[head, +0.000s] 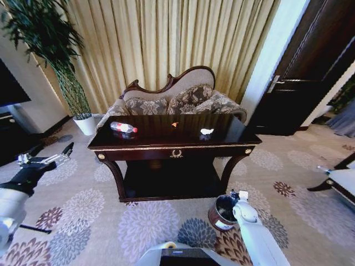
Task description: Move to the front of the table and place the trash on the table into the trash bin.
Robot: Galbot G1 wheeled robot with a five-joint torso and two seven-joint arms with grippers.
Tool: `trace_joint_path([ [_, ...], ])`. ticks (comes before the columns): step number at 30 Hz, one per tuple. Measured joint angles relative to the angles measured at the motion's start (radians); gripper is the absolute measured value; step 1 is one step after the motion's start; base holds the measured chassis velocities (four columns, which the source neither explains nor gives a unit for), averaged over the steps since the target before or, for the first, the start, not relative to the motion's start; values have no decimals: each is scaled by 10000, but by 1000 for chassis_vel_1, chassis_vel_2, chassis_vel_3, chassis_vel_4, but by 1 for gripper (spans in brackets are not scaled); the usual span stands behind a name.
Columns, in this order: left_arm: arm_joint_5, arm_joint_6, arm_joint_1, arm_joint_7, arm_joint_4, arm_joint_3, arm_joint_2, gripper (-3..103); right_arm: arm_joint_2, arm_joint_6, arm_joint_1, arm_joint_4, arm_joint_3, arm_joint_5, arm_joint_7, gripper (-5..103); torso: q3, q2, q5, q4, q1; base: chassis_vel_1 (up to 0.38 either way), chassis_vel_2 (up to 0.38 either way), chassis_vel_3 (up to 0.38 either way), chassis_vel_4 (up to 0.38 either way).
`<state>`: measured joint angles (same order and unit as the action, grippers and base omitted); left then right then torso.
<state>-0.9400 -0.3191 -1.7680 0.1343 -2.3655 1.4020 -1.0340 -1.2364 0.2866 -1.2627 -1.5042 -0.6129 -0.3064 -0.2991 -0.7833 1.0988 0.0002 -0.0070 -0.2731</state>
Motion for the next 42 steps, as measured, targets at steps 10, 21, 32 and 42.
trace_joint_path([
  [10,35,-15,103,-10,-41,-198,-96,100,117,-604,-1004,-5098,-70,-1655,639,100,0,1,-5,0,1,0,0,0,0],
  [21,78,31,119,-11,58,-227,6,100,592,833,-1300,-7977,176,-1154,942,100,1,1,-3,0,0,0,0,0,0],
  [32,175,40,235,-8,152,-404,125,100,592,903,-1512,-8195,301,-813,1237,100,1,1,-3,0,2,-14,14,13,-10],
  [42,181,18,221,-14,144,-379,141,100,591,986,-1492,-8268,428,-826,1114,100,0,1,-1,0,2,-176,180,189,-168],
])
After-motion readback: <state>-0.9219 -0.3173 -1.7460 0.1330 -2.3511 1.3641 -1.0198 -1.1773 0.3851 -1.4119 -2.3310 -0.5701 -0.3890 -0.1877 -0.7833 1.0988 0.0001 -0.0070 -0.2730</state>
